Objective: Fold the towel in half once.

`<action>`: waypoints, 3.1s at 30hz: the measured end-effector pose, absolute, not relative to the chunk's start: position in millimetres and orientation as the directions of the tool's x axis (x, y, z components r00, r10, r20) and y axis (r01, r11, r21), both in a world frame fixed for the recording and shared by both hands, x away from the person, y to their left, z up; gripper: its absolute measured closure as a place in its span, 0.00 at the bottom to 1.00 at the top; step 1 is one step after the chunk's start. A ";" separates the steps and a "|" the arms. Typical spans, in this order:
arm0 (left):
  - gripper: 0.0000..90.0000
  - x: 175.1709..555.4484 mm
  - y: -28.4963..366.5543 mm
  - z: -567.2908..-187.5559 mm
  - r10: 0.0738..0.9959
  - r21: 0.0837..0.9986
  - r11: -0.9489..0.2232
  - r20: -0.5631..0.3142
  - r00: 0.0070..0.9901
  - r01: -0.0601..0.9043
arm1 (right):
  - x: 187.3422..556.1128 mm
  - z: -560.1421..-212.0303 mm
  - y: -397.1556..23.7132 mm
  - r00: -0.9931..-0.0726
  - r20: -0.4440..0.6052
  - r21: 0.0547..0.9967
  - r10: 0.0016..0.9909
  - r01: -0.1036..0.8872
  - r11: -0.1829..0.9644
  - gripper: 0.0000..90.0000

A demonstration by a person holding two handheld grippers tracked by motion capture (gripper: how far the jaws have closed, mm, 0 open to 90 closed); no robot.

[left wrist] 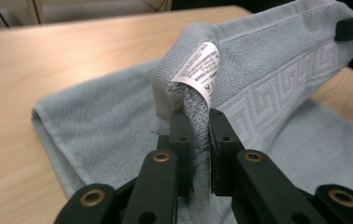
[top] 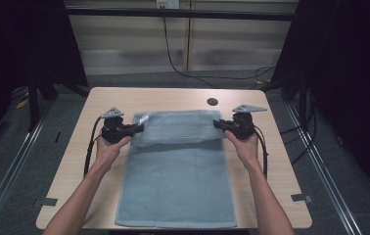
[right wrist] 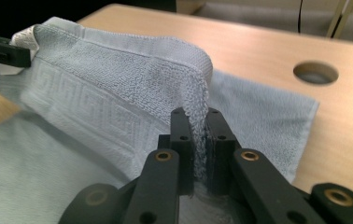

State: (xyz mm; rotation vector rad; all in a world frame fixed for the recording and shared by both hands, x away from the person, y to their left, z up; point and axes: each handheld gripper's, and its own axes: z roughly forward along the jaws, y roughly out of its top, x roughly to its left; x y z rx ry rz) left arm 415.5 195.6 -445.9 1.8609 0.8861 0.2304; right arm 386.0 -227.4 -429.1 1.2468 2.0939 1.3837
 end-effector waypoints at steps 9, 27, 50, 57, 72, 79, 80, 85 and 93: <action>0.92 382.9 209.8 -398.9 0.617 0.922 -0.143 -0.202 0.761 0.360 | 363.0 -392.4 -231.8 -0.611 0.163 0.909 0.775 0.398 0.123 0.93; 0.91 292.5 217.9 -431.1 0.519 0.886 -0.299 -0.161 0.840 0.355 | 257.2 -428.8 -226.7 -0.688 0.160 0.862 0.708 0.447 0.239 0.91; 0.69 228.8 249.6 -458.4 0.475 0.872 -0.289 -0.229 0.850 0.396 | 167.6 -473.0 -246.7 -0.690 0.267 0.801 0.673 0.547 0.244 0.62; 0.70 264.3 247.8 -463.0 0.552 0.852 -0.283 -0.232 0.801 0.441 | 194.0 -472.7 -251.0 -0.669 0.261 0.808 0.696 0.546 0.222 0.62; 0.68 365.6 220.0 -490.1 0.673 0.774 -0.304 -0.238 0.701 0.555 | 304.6 -482.4 -218.8 -0.647 0.228 0.785 0.728 0.565 0.256 0.58; 0.68 372.4 211.6 -505.5 0.688 0.755 -0.358 -0.183 0.702 0.549 | 332.8 -505.1 -196.2 -0.628 0.211 0.737 0.750 0.606 0.300 0.58; 0.68 371.7 211.6 -505.1 0.686 0.754 -0.361 -0.184 0.704 0.549 | 331.8 -505.8 -195.1 -0.629 0.202 0.739 0.751 0.601 0.304 0.57; 0.68 363.9 212.3 -507.4 0.670 0.763 -0.381 -0.160 0.725 0.521 | 319.5 -506.7 -195.4 -0.638 0.188 0.738 0.747 0.594 0.321 0.57; 0.68 335.2 210.1 -504.3 0.638 0.749 -0.417 -0.164 0.752 0.516 | 291.9 -504.9 -200.8 -0.664 0.186 0.730 0.724 0.587 0.351 0.57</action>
